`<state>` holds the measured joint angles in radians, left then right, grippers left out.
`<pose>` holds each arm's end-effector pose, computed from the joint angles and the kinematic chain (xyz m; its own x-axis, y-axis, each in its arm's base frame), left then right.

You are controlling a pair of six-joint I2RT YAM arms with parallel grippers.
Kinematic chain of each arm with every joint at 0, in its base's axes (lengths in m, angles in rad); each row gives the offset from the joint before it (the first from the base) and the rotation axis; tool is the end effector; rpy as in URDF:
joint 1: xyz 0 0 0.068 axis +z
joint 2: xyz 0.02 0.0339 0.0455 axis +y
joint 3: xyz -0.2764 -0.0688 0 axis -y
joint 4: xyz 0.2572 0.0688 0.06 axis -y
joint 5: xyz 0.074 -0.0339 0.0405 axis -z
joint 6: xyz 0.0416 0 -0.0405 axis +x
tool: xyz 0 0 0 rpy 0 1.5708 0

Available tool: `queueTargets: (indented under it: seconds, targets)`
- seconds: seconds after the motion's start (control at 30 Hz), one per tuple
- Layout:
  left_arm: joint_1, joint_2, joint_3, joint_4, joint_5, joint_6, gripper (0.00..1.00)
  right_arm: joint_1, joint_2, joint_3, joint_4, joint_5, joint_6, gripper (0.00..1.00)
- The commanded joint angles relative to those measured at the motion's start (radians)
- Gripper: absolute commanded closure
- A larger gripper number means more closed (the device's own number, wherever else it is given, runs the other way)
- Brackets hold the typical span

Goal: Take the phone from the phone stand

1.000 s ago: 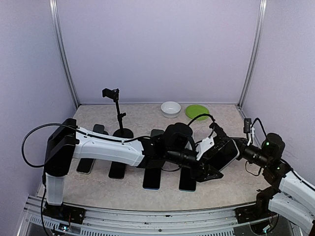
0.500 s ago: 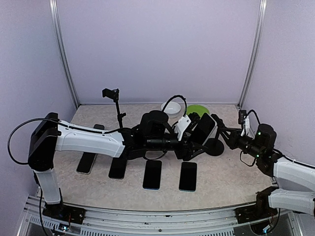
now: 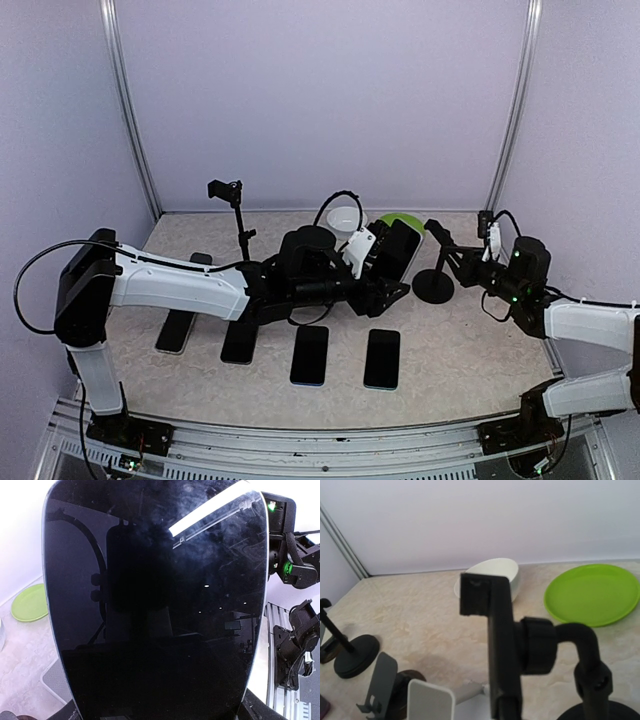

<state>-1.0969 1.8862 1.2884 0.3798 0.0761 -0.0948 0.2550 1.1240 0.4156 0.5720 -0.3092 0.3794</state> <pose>0.2093 -0.4151 0.2561 -0.1854 0.1548 -0.9704 0.9076 0.4055 -0.1088 0.2363 0.0747 0.2255 -0.3193 0.2814 -0.9049 -0.4454 0.7983 0.4054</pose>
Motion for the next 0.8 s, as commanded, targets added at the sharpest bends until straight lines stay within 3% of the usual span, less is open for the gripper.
queueTargets:
  seconds: [0.0,0.1,0.17,0.23,0.37,0.77]
  targets:
    - [0.002,-0.040,0.001,0.071,-0.036,-0.005,0.73,-0.015,0.027,0.038,0.129,-0.018,-0.017,1.00]
    - [0.002,-0.036,0.001,0.065,-0.051,-0.005,0.73,-0.016,0.037,0.046,0.116,-0.021,-0.008,0.98]
    - [0.002,-0.033,-0.002,0.066,-0.054,-0.007,0.73,-0.016,0.030,0.060,0.085,-0.018,-0.005,0.85]
    - [0.002,-0.030,-0.003,0.069,-0.062,-0.013,0.73,-0.015,0.016,0.071,0.052,-0.019,-0.005,0.60]
    - [0.002,-0.022,-0.006,0.081,-0.081,-0.026,0.73,-0.015,-0.033,0.078,-0.005,-0.021,-0.010,0.38]
    - [-0.015,0.012,0.015,0.090,-0.187,-0.055,0.72,0.015,-0.225,0.063,-0.172,-0.107,0.019,0.10]
